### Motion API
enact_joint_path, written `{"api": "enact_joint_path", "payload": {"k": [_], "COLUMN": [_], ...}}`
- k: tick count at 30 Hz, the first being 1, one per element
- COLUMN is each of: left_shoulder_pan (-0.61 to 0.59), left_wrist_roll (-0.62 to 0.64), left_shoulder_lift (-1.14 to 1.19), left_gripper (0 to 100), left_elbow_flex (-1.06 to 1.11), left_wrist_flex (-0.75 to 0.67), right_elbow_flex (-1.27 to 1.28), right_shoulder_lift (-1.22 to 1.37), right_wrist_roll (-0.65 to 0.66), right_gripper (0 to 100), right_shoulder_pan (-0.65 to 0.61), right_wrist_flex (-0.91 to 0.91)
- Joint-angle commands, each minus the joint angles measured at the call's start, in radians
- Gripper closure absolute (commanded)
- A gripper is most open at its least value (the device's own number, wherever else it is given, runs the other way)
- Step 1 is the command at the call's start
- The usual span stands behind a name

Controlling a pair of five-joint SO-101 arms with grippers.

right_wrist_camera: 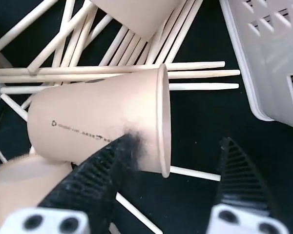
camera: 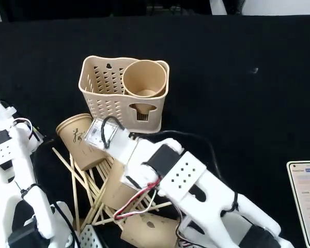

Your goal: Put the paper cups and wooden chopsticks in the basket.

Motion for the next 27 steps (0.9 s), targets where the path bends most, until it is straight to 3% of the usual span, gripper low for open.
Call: {"api": "enact_joint_path", "payload": {"k": [1, 7, 18, 27], "left_shoulder_pan": [-0.008, -0.008, -0.008, -0.008], "left_wrist_roll": [0.005, 0.005, 0.006, 0.006], "left_shoulder_lift": [-0.031, -0.031, -0.031, -0.031], "left_gripper": [83, 83, 83, 83], "left_elbow_flex": [-0.019, -0.019, -0.019, -0.019], "left_wrist_flex": [-0.012, -0.012, -0.012, -0.012], "right_elbow_flex": [0.036, 0.019, -0.438, -0.498], "right_shoulder_lift": [0.002, -0.005, -0.005, -0.005], "right_wrist_roll": [0.074, 0.173, 0.186, 0.267], "right_gripper": [72.8, 98.2, 98.8, 98.8], "right_shoulder_pan": [-0.061, -0.077, 0.063, 0.328], "right_wrist_flex": [0.0, 0.071, 0.456, 0.46]}}
